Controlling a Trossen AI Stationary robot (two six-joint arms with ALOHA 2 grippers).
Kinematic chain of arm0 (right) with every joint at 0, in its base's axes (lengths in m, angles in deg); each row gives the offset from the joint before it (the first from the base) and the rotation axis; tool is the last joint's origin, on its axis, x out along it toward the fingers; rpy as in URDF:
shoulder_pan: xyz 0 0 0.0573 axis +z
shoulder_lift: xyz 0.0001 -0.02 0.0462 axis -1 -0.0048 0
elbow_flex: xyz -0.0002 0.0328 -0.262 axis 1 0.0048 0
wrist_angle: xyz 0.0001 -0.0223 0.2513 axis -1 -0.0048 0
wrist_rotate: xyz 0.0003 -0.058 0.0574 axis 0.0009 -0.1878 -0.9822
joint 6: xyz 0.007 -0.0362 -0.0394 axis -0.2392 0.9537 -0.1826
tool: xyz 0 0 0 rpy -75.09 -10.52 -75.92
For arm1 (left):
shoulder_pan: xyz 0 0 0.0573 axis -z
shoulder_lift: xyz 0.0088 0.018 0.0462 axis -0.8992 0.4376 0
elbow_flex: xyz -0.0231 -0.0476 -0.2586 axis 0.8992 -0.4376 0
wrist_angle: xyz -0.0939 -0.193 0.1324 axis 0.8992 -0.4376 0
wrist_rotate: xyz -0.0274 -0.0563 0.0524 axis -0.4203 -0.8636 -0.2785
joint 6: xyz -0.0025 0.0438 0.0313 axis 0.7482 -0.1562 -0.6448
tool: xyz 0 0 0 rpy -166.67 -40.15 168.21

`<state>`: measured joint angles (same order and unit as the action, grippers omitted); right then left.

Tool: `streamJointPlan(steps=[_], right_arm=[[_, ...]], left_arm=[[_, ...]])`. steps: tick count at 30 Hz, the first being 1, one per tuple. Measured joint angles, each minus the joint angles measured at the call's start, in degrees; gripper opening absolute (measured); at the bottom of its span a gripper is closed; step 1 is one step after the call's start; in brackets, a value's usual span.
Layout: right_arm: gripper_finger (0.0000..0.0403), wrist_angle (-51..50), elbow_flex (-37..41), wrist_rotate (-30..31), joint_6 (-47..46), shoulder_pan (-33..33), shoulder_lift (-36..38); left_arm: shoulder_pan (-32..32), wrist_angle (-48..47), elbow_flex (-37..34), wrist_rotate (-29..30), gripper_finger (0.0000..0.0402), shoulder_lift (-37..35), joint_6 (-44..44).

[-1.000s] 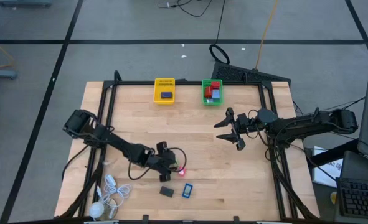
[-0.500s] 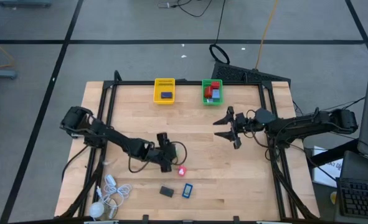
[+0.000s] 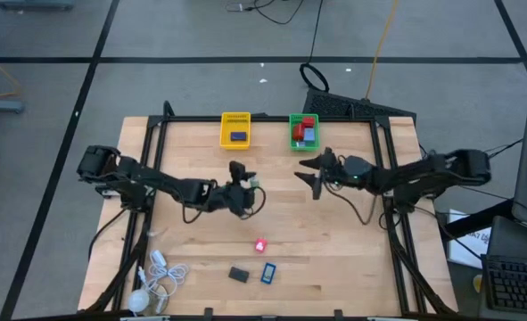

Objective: Pick & Place Office items
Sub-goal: Put the green charger adapter into the green bin

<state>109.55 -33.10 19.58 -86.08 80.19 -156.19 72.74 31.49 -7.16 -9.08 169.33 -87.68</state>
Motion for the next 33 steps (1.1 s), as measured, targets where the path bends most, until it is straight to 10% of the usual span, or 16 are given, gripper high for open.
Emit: streamJointPlan(steps=[17,33], right_arm=[[0.0274,12.16,-20.75,-26.00,-17.22,-11.13,-28.53],[0.0237,10.56,-27.76,-32.22,-15.71,-10.69,-33.42]], left_arm=[[-8.89,9.50,0.00,-3.14,0.0239,0.02,-18.08],[-10.32,11.88,0.00,-4.78,0.0239,0.04,-20.07]])
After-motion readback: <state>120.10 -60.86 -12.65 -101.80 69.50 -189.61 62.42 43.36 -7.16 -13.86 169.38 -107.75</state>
